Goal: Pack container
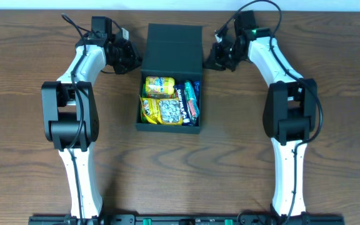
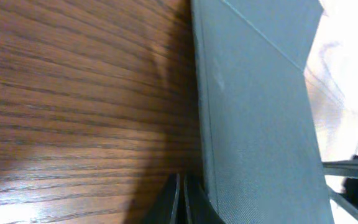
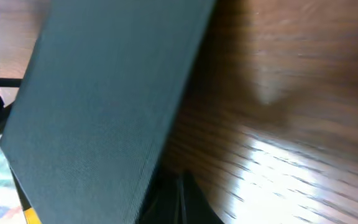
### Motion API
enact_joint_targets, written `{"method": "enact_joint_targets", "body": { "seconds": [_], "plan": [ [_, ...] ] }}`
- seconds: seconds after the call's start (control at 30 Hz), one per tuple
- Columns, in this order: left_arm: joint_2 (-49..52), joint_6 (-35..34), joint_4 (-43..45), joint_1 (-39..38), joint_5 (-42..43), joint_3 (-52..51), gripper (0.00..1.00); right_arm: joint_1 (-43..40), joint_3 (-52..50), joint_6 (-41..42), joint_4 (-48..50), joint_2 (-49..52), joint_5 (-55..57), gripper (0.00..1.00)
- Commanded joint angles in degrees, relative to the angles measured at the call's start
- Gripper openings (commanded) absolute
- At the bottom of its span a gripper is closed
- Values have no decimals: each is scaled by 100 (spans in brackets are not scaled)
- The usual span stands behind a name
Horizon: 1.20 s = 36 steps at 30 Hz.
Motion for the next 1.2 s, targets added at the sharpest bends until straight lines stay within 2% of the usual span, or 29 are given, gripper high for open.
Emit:
{"method": "enact_joint_targets", "body": {
  "seconds": [0.0, 0.23, 0.37, 0.47, 0.73, 0.83, 1.0, 1.17],
  "plan": [
    [48, -63, 13, -22, 334, 42, 6, 131, -9, 195, 37, 162, -232, 1],
    [48, 74, -44, -20, 476, 42, 6, 280, -9, 275, 413, 162, -636, 1],
    [46, 472, -50, 31, 675, 42, 6, 219, -7, -337, 1003, 151, -1672, 2],
    [46, 503, -9, 192, 988, 55, 6, 140, 20, -601, 1152, 87, -2218, 2],
    [33, 629, 350, 409, 1794, 94, 6, 214, 20, -1331, 1139, -227, -2820, 1],
    [-79, 695, 361, 452, 1875, 212, 5, 216, 20, -1342, 1139, -393, -2820, 2],
    [-754, 1429, 354, 490, 1873, 249, 6, 184, 20, -1545, 1075, -911, -2514, 2],
    [-1609, 2133, 0, 479, 1869, 249, 6, 229, 20, -2142, 313, -1582, -2118, 1]
  ]
}}
